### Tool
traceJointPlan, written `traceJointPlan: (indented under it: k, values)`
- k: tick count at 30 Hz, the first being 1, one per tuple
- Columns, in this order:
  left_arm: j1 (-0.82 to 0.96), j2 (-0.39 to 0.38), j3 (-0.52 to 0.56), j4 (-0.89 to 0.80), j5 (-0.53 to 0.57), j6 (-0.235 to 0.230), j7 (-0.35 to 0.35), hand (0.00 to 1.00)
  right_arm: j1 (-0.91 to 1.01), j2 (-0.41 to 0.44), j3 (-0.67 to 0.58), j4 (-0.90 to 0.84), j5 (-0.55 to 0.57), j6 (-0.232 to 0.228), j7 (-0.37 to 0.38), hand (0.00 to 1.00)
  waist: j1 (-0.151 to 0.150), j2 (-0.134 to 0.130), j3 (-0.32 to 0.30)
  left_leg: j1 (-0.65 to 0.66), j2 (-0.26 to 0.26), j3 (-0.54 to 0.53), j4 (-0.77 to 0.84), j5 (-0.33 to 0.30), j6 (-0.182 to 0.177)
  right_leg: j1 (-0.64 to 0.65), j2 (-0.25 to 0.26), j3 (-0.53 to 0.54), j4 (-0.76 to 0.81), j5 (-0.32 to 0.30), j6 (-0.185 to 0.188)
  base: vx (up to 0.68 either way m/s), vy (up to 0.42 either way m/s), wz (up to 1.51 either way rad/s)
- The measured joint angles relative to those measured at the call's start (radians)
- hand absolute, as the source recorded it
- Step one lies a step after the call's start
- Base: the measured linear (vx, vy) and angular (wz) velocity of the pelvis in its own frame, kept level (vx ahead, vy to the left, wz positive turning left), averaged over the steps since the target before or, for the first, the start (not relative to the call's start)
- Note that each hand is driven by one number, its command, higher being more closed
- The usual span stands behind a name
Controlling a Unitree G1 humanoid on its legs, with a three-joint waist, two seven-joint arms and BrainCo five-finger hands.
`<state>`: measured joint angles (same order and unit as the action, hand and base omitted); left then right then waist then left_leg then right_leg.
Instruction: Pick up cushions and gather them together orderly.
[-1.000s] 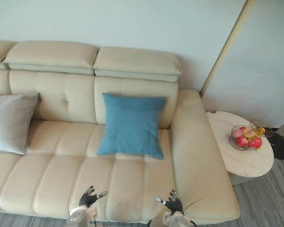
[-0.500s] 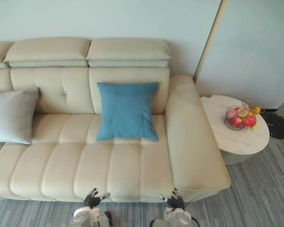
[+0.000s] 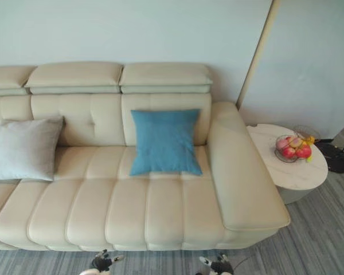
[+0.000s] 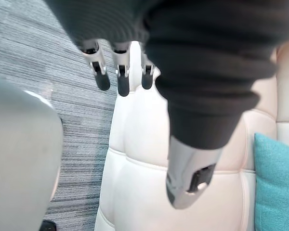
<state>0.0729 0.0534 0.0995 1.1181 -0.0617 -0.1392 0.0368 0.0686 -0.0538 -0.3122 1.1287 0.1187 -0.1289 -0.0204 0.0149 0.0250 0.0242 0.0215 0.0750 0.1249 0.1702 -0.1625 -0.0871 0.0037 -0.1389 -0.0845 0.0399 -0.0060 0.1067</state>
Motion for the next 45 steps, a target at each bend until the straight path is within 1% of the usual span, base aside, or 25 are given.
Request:
traceJointPlan:
  k: [4,8,9,19,22,26,29,30,32,34,35,37,38,39,40,41,42,43,44,45]
  values:
    - [0.0,0.0,0.002,0.014,0.0,0.0,-0.002,0.0,-0.001,-0.007,-0.001,0.006,-0.001,0.002,0.0,0.0,-0.002,0.001,0.0,0.031,0.005,-0.004,-0.019,0.001,-0.002,0.028,0.008,-0.004,-0.025,0.002,-0.004,0.02,-0.025,0.0]
    - [0.0,0.005,0.007,0.016,0.0,0.0,-0.002,0.0,0.0,-0.008,0.0,0.009,-0.002,0.002,0.0,0.0,-0.005,-0.01,0.004,0.036,0.004,-0.007,-0.025,0.001,-0.002,0.035,0.009,-0.008,-0.035,0.003,-0.005,0.0,0.0,0.0]
    - [-0.008,0.013,0.038,0.023,0.001,0.0,-0.003,0.0,-0.007,-0.035,0.02,0.027,-0.038,0.002,0.0,0.0,-0.014,-0.018,0.034,0.084,0.012,-0.034,-0.051,-0.012,-0.008,0.073,0.02,-0.017,-0.028,-0.037,-0.015,0.0,0.0,0.0]
    - [-0.011,0.014,0.03,0.026,0.004,0.0,-0.004,0.0,0.001,-0.035,0.02,0.027,-0.038,0.002,0.001,0.0,-0.015,-0.016,0.035,0.08,0.01,-0.037,-0.069,-0.008,-0.008,0.066,0.018,-0.024,-0.03,-0.036,-0.014,0.0,0.0,0.01]
    - [-0.023,0.019,0.016,0.044,0.023,0.0,-0.004,0.0,0.002,-0.035,0.02,0.027,-0.036,0.002,0.002,0.0,-0.023,-0.015,0.036,0.082,0.007,-0.049,-0.1,0.009,-0.008,0.066,0.015,-0.041,-0.039,-0.036,-0.013,0.04,-0.013,0.13]
    - [-0.031,0.02,-0.004,0.044,0.04,-0.001,-0.005,0.0,-0.003,-0.037,0.02,0.026,-0.029,0.002,0.003,0.0,-0.023,-0.008,0.044,0.084,0.01,-0.033,-0.103,0.009,-0.009,0.069,0.019,-0.031,-0.043,-0.036,-0.014,0.06,-0.008,-0.07]
    - [-0.032,0.018,0.002,0.043,0.04,-0.001,-0.007,0.0,-0.006,-0.036,0.02,0.026,-0.029,0.002,0.002,0.0,-0.021,-0.012,0.05,0.094,0.01,0.001,-0.084,0.009,-0.009,0.065,0.02,0.013,-0.038,-0.037,-0.014,0.03,0.001,-0.35]
    - [-0.038,0.015,0.011,0.04,0.041,-0.002,-0.01,0.0,-0.009,-0.033,0.02,0.025,-0.029,0.002,0.002,0.0,-0.016,-0.022,0.062,0.094,0.007,-0.002,-0.053,0.009,-0.009,0.063,0.019,0.043,-0.027,-0.037,-0.015,0.0,-0.009,-0.5]
    - [-0.042,0.011,0.039,0.036,0.042,-0.003,-0.02,0.0,-0.01,-0.028,0.023,0.023,-0.029,0.002,0.002,0.0,-0.007,-0.032,0.069,0.086,0.002,-0.019,-0.013,0.008,-0.008,0.046,0.019,0.087,-0.004,-0.039,-0.017,-0.04,-0.023,-0.68]
    - [-0.042,0.009,0.04,0.033,0.041,-0.003,-0.02,0.0,-0.012,-0.027,0.035,0.02,-0.029,0.001,0.003,0.0,-0.007,-0.035,0.073,0.084,0.003,-0.022,0.003,0.004,-0.005,0.008,0.026,0.145,0.016,-0.038,-0.017,-0.08,-0.027,-0.86]
    - [-0.042,0.005,0.04,0.033,0.041,-0.003,-0.02,0.0,-0.013,-0.027,0.042,0.014,-0.029,0.001,0.003,0.0,-0.009,-0.03,0.071,0.085,0.011,0.001,0.0,-0.007,-0.005,-0.016,0.037,0.171,0.026,-0.036,-0.017,-0.07,-0.002,-0.77]
    - [-0.044,-0.005,0.04,0.03,0.042,-0.003,-0.021,0.0,-0.008,-0.027,0.046,-0.014,-0.03,0.003,0.003,0.0,-0.014,-0.013,0.067,0.102,0.045,0.065,-0.023,-0.06,-0.019,-0.056,0.085,0.239,0.027,-0.012,-0.014,-0.09,0.026,-0.97]
    - [-0.045,-0.008,0.04,0.03,0.043,-0.003,-0.021,0.0,-0.01,-0.026,0.05,-0.015,-0.03,0.003,0.002,0.0,-0.014,-0.011,0.068,0.114,0.049,0.085,-0.03,-0.068,-0.019,-0.061,0.096,0.262,0.027,-0.004,-0.013,-0.06,0.029,-1.03]
    - [-0.049,-0.005,0.041,0.028,0.05,-0.003,-0.021,0.0,-0.014,-0.025,0.066,-0.016,-0.031,0.003,0.003,0.0,-0.01,-0.02,0.072,0.124,0.051,0.123,-0.033,-0.074,-0.02,-0.072,0.106,0.299,0.028,0.009,-0.011,-0.09,0.014,-1.05]
    - [-0.051,0.002,0.041,0.023,0.061,-0.003,-0.021,0.0,-0.02,-0.02,0.091,-0.022,-0.032,0.003,0.002,0.0,-0.009,-0.035,0.079,0.132,0.051,0.171,-0.027,-0.08,-0.02,-0.088,0.116,0.334,0.036,0.02,-0.01,-0.17,0.013,-1.39]
    - [-0.051,0.009,0.041,0.014,0.062,-0.003,-0.021,0.0,-0.032,-0.006,0.12,-0.022,-0.033,0.003,0.002,0.0,-0.004,-0.043,0.088,0.14,0.057,0.236,-0.025,-0.085,-0.02,-0.119,0.126,0.356,0.057,0.031,-0.01,-0.18,0.0,-1.32]
    - [-0.052,0.011,0.041,0.01,0.062,-0.003,-0.02,0.0,-0.042,0.006,0.13,-0.027,-0.035,0.003,0.001,0.0,-0.005,-0.048,0.085,0.138,0.062,0.278,-0.024,-0.085,-0.02,-0.146,0.127,0.332,0.074,0.036,-0.019,-0.15,-0.014,-1.31]
    - [-0.052,0.008,0.041,-0.006,0.063,-0.003,-0.02,0.0,-0.047,0.014,0.131,-0.043,-0.04,0.005,0.001,0.0,-0.006,-0.052,0.086,0.137,0.068,0.325,-0.023,-0.085,-0.02,-0.191,0.106,0.195,0.136,0.007,-0.072,-0.1,-0.036,-1.09]
    - [-0.052,0.001,0.04,-0.014,0.065,-0.002,-0.02,0.0,-0.046,0.013,0.134,-0.055,-0.041,0.005,0.002,0.0,-0.007,-0.05,0.087,0.144,0.075,0.365,-0.024,-0.085,-0.02,-0.228,0.065,0.023,0.225,-0.024,-0.104,-0.05,-0.032,-1.21]
    - [-0.047,-0.005,0.04,-0.025,0.071,-0.003,-0.019,0.0,-0.046,0.011,0.133,-0.059,-0.042,0.004,0.001,0.0,-0.006,-0.046,0.09,0.17,0.081,0.412,-0.027,-0.084,-0.023,-0.23,0.009,-0.177,0.316,-0.068,-0.126,0.01,-0.031,-1.09]
